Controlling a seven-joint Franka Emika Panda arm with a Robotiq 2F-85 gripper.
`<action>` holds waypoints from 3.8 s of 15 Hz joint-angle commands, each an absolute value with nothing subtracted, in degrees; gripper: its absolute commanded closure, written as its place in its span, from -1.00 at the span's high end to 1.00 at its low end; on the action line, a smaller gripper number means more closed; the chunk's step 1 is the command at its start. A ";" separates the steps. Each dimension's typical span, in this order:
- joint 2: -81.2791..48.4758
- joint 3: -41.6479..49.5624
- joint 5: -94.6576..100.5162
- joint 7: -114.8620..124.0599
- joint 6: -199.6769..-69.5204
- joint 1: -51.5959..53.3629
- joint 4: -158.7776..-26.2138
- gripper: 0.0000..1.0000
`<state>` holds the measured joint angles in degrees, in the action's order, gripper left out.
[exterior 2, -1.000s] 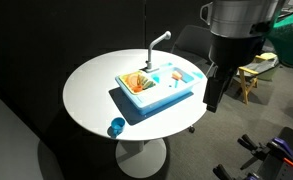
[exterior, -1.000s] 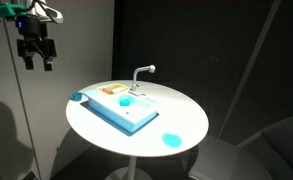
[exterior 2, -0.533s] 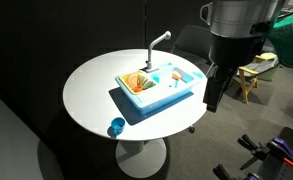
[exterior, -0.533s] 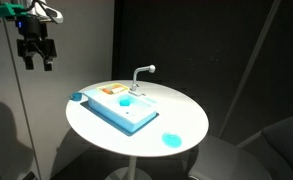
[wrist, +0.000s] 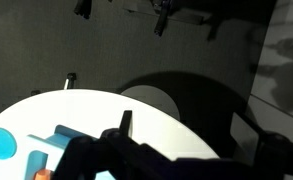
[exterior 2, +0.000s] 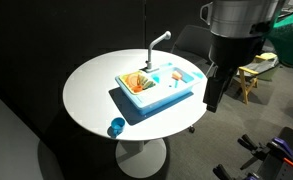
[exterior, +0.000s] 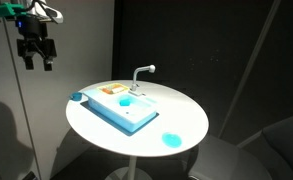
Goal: Remove the blue cup from the sink and put it on the table
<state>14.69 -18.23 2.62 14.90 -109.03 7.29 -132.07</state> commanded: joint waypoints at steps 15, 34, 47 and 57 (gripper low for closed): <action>2.04 -9.24 10.80 6.62 -112.46 6.71 -114.69 1.00; -4.77 -3.57 -4.10 -10.47 -121.90 2.51 -109.10 1.00; -6.97 -0.80 -3.83 -10.45 -127.01 -0.16 -114.91 1.00; -12.19 -0.07 -3.88 -7.58 -135.56 -1.09 -113.82 1.00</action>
